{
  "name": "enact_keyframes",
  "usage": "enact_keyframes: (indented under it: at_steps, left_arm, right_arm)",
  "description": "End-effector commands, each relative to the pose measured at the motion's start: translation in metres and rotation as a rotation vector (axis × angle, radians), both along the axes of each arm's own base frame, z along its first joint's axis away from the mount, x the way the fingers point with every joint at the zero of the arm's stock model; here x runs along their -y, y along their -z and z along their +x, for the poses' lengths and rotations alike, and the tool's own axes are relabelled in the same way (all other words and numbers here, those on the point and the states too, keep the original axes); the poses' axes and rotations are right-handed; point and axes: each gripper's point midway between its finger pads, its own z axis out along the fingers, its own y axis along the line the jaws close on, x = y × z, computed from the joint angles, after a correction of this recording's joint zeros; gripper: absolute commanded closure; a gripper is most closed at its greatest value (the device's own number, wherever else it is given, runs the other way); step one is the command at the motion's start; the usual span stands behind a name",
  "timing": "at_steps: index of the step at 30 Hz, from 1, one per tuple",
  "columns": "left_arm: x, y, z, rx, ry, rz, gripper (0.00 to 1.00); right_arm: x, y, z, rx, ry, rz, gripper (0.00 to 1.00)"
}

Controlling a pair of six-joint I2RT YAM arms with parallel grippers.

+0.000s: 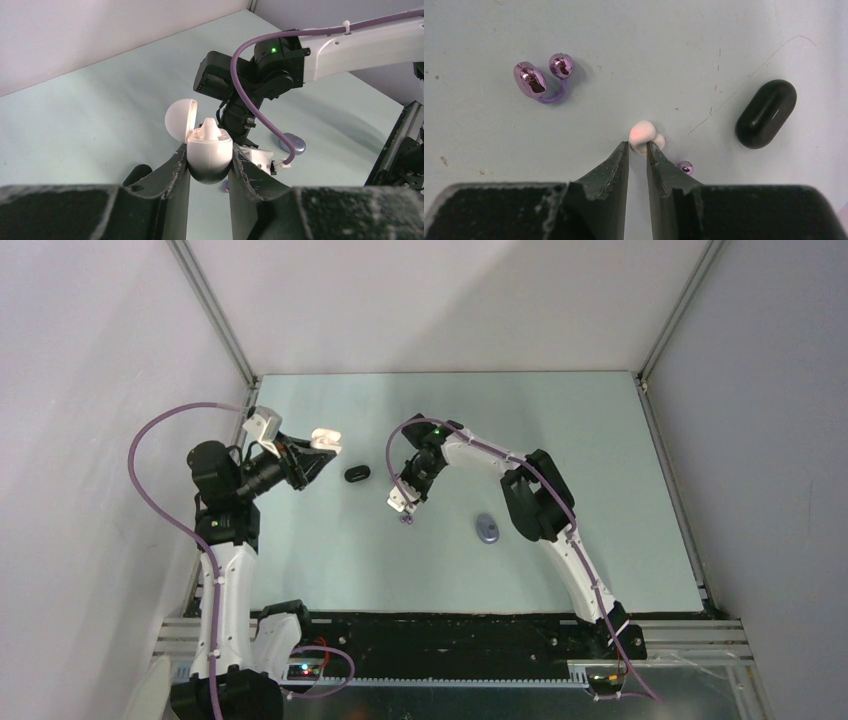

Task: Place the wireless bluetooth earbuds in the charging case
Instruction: Pick up the right earbud from the center of the board.

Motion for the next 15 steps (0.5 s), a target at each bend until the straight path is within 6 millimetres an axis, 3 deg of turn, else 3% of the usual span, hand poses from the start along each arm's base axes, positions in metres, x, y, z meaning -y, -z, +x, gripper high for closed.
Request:
enact_keyframes:
  at_steps: [1,7,12,15]
  left_arm:
    - [-0.003,-0.016,0.002,0.055,-0.013,0.009,1.0]
    - [-0.004,-0.015,0.003,0.052,-0.018,0.007,1.0]
    - [-0.004,-0.015,0.002,0.053,-0.018,0.003,1.0]
    - [-0.003,-0.016,0.002,0.057,-0.016,0.004,1.0]
  right_arm:
    - [-0.016,-0.001,-0.003,0.019,-0.048,0.041,0.77]
    - [-0.019,-0.007,-0.005,0.01,-0.05,0.057,0.8]
    - [-0.024,-0.023,-0.012,-0.022,-0.05,0.077,0.87]
    - [-0.018,-0.03,-0.022,-0.076,-0.029,0.045,0.89]
